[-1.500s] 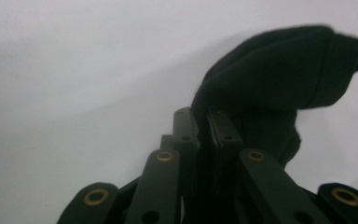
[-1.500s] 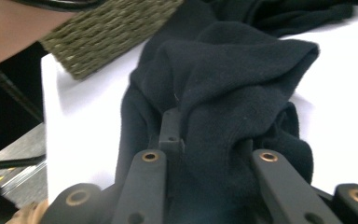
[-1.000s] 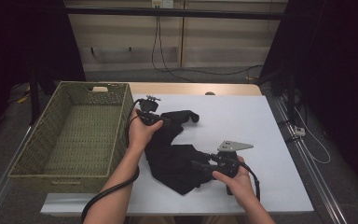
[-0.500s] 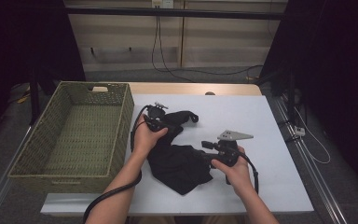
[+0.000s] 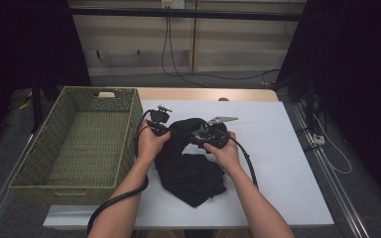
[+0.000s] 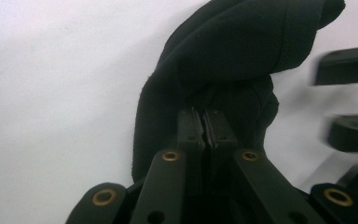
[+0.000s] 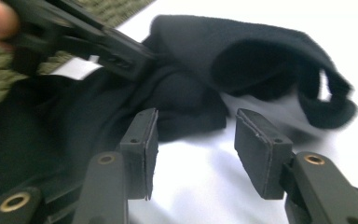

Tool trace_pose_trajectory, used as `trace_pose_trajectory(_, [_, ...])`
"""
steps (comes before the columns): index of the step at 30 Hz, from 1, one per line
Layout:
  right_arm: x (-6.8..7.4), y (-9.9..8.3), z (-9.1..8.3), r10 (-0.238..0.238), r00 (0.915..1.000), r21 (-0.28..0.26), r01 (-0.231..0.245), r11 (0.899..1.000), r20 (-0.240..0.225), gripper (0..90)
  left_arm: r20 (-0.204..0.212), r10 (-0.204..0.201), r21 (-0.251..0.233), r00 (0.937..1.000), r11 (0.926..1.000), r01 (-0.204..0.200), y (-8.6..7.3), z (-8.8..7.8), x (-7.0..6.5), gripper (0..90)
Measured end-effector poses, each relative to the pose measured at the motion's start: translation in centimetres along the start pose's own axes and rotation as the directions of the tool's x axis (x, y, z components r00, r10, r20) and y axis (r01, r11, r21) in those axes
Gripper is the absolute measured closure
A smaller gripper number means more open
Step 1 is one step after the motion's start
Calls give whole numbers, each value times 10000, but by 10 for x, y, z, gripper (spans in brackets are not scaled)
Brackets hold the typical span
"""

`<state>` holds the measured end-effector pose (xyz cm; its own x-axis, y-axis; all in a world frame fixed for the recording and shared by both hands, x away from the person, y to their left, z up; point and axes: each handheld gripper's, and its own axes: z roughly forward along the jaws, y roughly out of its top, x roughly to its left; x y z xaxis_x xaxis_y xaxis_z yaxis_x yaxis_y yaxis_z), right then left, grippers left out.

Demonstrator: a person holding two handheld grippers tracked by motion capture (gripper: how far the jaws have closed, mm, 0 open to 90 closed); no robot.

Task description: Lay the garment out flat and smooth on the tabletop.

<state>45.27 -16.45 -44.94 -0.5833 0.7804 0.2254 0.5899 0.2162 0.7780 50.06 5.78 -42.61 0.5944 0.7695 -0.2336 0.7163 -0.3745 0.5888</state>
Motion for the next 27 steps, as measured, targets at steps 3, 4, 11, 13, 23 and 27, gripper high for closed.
trace_pose_trajectory(3, [-3, 0, 19, 151, 9998, 305, -148, 9994, -120, 545, 84, -65, 34, 9999, 10000, 65, 0, -1, 0, 869])
trace_pose_trajectory(4, [-2, 0, 24, -13, 10000, 549, 14, 9985, -23, 567, -32, -85, -15, 10000, 10000, 85, 0, -1, 0, 869])
trace_pose_trajectory(11, [-5, -6, 13, 5, 9995, 725, 18, 9974, -317, 857, -68, -221, -174, 9997, 9996, 220, 3, -7, -2, 871])
trace_pose_trajectory(13, [-11, -12, 0, 398, 9985, 509, -378, 9980, -388, 859, -24, -244, -275, 9997, 9993, 244, 4, -11, -3, 872])
trace_pose_trajectory(23, [-37, -33, -74, 815, 9965, -177, -812, 9965, 166, 859, 287, -872, -783, 9958, 9929, 892, 6, -28, 6, 873])
trace_pose_trajectory(27, [-42, -39, -93, 928, 9953, -83, -926, 9957, 285, 859, 175, -1002, -727, 9948, 9922, 1013, 1, -29, 9, 873])
